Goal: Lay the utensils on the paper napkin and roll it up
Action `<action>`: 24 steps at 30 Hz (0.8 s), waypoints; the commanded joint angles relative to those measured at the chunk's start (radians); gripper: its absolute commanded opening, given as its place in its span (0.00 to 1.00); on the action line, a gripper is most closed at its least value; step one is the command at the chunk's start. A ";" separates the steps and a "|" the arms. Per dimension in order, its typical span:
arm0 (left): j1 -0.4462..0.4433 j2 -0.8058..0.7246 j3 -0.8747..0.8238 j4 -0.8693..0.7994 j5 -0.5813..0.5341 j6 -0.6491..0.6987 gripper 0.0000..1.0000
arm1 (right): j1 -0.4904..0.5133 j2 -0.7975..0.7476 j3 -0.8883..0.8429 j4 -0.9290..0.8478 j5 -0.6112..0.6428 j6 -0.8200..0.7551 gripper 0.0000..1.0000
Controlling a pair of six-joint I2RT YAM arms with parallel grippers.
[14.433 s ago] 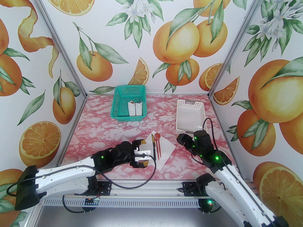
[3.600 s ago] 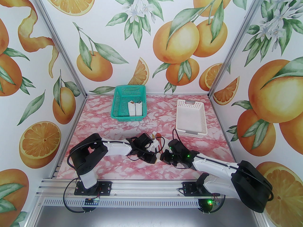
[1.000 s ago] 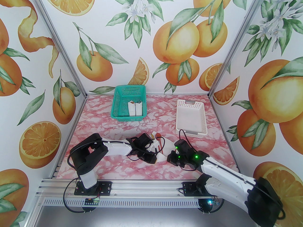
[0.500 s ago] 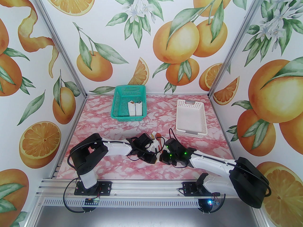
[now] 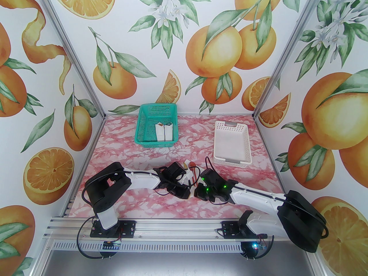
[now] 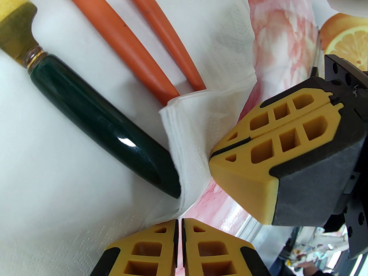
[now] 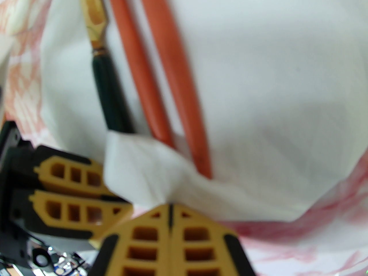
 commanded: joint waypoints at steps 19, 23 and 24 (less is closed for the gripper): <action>-0.003 0.014 -0.014 -0.043 -0.031 0.006 0.13 | -0.079 -0.066 -0.016 -0.154 0.076 -0.075 0.00; -0.002 0.014 -0.014 -0.043 -0.030 0.006 0.13 | -0.104 -0.080 -0.016 -0.176 0.078 -0.084 0.00; -0.002 0.014 -0.014 -0.043 -0.031 0.007 0.13 | -0.107 -0.082 -0.016 -0.184 0.081 -0.086 0.00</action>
